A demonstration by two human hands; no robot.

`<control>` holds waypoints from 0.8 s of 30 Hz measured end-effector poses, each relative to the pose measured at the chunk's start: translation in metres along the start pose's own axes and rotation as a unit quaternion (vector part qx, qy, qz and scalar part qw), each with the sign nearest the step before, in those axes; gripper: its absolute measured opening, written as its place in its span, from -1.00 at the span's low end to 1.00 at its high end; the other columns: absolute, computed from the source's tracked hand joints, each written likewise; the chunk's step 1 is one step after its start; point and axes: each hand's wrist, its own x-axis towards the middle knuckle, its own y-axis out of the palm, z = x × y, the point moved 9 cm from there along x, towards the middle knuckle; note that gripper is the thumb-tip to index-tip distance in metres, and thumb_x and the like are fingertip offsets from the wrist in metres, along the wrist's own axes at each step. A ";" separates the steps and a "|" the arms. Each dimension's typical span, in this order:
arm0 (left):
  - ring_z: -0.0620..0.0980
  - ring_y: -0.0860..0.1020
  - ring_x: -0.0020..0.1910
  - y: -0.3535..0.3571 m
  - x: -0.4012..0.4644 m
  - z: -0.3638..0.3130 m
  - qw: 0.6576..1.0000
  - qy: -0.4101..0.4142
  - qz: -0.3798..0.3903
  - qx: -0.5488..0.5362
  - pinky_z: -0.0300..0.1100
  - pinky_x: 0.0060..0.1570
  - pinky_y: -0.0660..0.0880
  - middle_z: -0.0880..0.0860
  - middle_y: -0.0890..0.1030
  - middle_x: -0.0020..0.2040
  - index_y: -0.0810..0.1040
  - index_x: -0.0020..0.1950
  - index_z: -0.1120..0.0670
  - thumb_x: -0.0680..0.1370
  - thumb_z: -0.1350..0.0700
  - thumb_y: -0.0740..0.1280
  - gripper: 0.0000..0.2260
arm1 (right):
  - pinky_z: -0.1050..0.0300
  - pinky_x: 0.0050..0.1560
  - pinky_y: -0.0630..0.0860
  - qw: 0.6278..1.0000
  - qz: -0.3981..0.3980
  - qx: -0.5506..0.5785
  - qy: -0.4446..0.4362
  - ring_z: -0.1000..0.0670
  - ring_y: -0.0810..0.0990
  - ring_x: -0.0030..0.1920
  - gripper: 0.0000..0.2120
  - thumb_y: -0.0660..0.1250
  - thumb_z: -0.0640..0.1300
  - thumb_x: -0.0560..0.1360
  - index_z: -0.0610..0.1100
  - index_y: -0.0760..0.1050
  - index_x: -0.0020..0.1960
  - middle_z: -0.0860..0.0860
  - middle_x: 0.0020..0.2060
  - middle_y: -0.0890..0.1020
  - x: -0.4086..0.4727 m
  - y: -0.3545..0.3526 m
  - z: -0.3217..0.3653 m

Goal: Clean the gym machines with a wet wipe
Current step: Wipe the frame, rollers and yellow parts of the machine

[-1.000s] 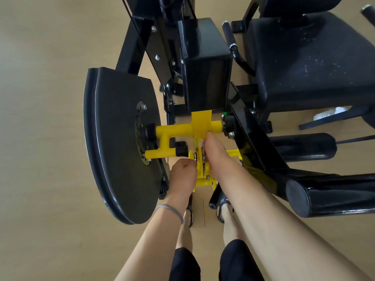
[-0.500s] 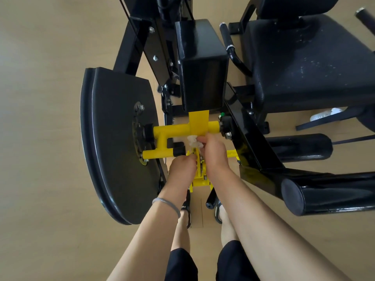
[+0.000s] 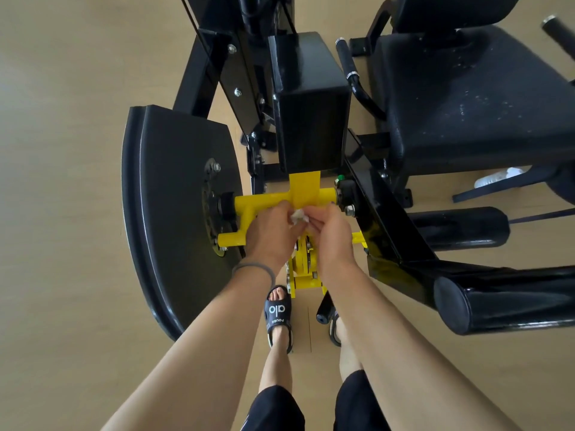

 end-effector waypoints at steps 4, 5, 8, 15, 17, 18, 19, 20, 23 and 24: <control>0.17 0.58 -0.10 -0.003 0.011 -0.002 0.999 0.007 -0.003 0.052 0.04 -0.15 0.57 0.10 0.64 -0.09 0.57 -0.02 0.05 0.58 0.00 0.37 -0.87 | -0.02 0.22 0.50 0.998 -0.017 -0.051 -0.021 -0.05 0.61 0.10 -0.67 0.11 0.00 0.62 0.01 0.64 -0.05 -0.02 0.02 0.69 0.004 -0.019 0.013; 0.17 0.57 -0.11 -0.005 0.014 -0.004 0.998 0.017 -0.002 0.066 0.04 -0.16 0.57 0.11 0.63 -0.10 0.55 -0.06 0.06 0.57 0.01 0.38 -0.87 | 0.01 0.16 0.50 0.998 -0.018 -0.059 -0.025 -0.04 0.60 0.10 -0.68 0.10 0.00 0.63 0.02 0.63 -0.05 -0.01 0.02 0.68 0.004 -0.021 0.014; 0.17 0.54 -0.13 -0.005 0.018 -0.008 0.997 0.042 0.009 0.068 0.02 -0.19 0.54 0.11 0.59 -0.13 0.48 -0.12 0.07 0.55 0.08 0.39 -0.87 | 0.11 -0.11 0.39 0.995 -0.005 -0.090 -0.029 -0.03 0.57 0.06 -0.68 0.11 0.00 0.62 -0.03 0.64 0.02 -0.04 0.03 0.65 0.003 -0.020 0.016; 0.16 0.54 -0.19 -0.005 0.022 -0.005 0.997 0.060 0.000 0.056 -0.01 -0.27 0.51 0.08 0.55 -0.21 0.43 -0.17 0.04 0.51 0.15 0.41 -0.83 | 0.10 -0.18 0.35 0.992 0.005 -0.126 -0.025 -0.05 0.52 -0.08 -0.64 0.10 0.01 0.67 -0.11 0.61 -0.04 -0.07 -0.09 0.63 0.001 -0.013 0.012; 0.14 0.51 -0.22 -0.006 0.019 -0.006 0.996 0.075 -0.017 0.055 -0.07 -0.32 0.40 0.05 0.49 -0.25 0.39 -0.18 0.04 0.53 0.12 0.41 -0.79 | 0.03 -0.17 0.36 0.992 0.007 -0.122 -0.021 -0.07 0.53 -0.08 -0.67 0.13 0.01 0.64 -0.11 0.58 -0.11 -0.10 -0.06 0.65 0.000 -0.011 0.011; 0.13 0.48 -0.24 -0.007 0.018 -0.007 0.995 0.080 -0.026 0.051 -0.10 -0.33 0.33 0.04 0.46 -0.26 0.37 -0.18 0.04 0.53 0.12 0.42 -0.77 | 0.00 -0.14 0.38 0.993 0.007 -0.116 -0.018 -0.08 0.54 -0.07 -0.68 0.15 0.02 0.62 -0.10 0.57 -0.13 -0.11 -0.06 0.65 0.000 -0.009 0.010; 0.12 0.46 -0.25 -0.007 0.017 -0.007 0.995 0.082 -0.035 0.045 -0.11 -0.34 0.28 0.03 0.44 -0.27 0.36 -0.19 0.05 0.53 0.13 0.42 -0.76 | -0.06 -0.06 0.44 0.994 0.006 -0.107 -0.015 -0.12 0.57 -0.03 -0.69 0.17 0.03 0.60 -0.09 0.58 -0.16 -0.12 -0.06 0.67 0.000 -0.008 0.008; 0.12 0.44 -0.27 -0.007 0.017 -0.006 0.995 0.083 -0.043 0.037 -0.10 -0.35 0.27 0.04 0.44 -0.29 0.35 -0.20 0.06 0.52 0.16 0.43 -0.75 | -0.15 0.07 0.51 0.995 0.005 -0.095 -0.008 -0.16 0.60 0.02 -0.68 0.18 0.05 0.56 -0.10 0.59 -0.17 -0.13 -0.06 0.68 0.002 -0.006 0.004; 0.12 0.46 -0.31 -0.012 0.014 0.000 0.995 0.060 -0.079 -0.019 0.01 -0.38 0.44 0.05 0.47 -0.33 0.36 -0.24 0.08 0.47 0.23 0.44 -0.75 | -0.31 0.30 0.48 0.999 0.010 -0.041 0.003 -0.23 0.63 0.13 -0.68 0.19 0.08 0.50 0.02 0.68 -0.20 -0.14 -0.06 0.71 0.006 -0.004 -0.003; 0.08 0.44 -0.33 -0.016 0.012 0.002 0.993 0.050 -0.096 -0.054 0.01 -0.37 0.47 0.03 0.45 -0.35 0.37 -0.25 0.09 0.46 0.24 0.44 -0.75 | -0.27 0.32 0.48 1.000 0.016 -0.026 -0.001 -0.20 0.64 0.13 -0.65 0.17 0.07 0.52 0.04 0.70 -0.22 -0.10 -0.08 0.73 0.003 -0.002 0.002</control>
